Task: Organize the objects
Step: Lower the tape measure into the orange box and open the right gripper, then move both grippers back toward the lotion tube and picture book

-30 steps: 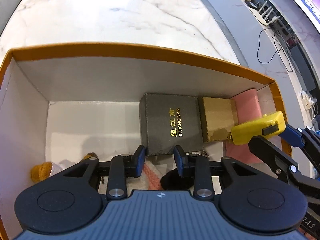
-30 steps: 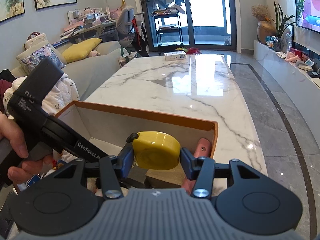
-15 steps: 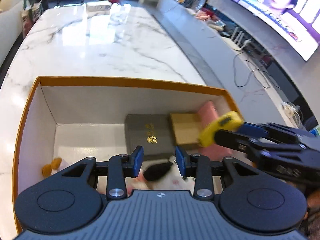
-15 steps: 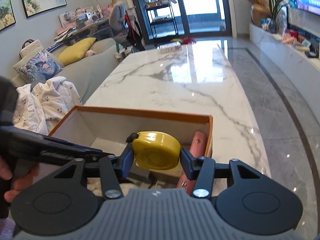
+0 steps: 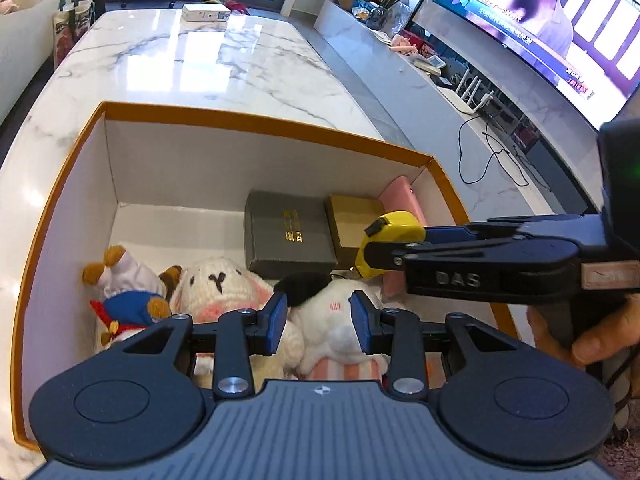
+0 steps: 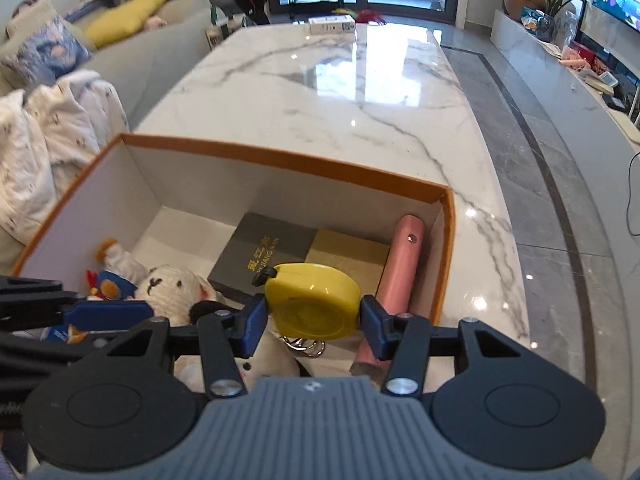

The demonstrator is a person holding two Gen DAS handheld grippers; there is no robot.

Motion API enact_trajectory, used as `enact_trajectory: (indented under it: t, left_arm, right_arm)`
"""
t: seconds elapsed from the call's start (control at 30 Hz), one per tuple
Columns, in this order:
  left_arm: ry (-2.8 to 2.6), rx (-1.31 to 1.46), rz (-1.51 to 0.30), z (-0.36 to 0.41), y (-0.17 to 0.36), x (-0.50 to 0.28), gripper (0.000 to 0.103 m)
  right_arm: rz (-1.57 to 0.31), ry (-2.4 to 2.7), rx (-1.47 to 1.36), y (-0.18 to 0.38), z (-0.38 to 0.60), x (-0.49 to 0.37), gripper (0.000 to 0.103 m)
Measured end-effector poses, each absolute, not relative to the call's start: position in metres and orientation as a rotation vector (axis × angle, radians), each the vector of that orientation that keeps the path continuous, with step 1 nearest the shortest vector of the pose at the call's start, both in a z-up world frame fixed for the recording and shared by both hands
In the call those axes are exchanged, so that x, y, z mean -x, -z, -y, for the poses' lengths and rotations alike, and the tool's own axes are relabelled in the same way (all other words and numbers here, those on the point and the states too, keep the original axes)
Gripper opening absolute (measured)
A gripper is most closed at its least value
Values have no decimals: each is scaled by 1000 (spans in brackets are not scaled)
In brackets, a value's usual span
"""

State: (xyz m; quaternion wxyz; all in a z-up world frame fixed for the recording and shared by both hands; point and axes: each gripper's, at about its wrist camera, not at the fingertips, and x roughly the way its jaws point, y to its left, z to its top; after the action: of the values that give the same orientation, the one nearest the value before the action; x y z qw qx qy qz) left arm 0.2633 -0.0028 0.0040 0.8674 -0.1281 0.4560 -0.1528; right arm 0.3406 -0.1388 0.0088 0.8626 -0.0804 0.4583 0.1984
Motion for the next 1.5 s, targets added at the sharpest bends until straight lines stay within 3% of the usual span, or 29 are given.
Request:
enact_trajectory:
  t: [0.7,0.9,1.17,1.27,1.43,1.5]
  left_arm:
    - [307,327,-916,-12,-9,-232,40]
    - [300,328,-880,-14,-21,-216,40]
    - [224,294,-821,-25,-40,-176,40]
    - [187,294,-797,-32,-46,-155,50]
    - [94,288,-775,-39,-44,-126,55]
    - [58,286,-778,-41,-37,-117,62]
  right_arm:
    - [-982,-351,309,-8,116,-343,57]
    - [-929,-367,307,-23,120,-330,48]
    - [-752,-478,241,-61,135,-270,48]
    - [-678,-519,190,-74,144,-241,49]
    - [-579,-570,97,-81,158,-191,50]
    - [-552,-586,68,-76,161,-171,54]
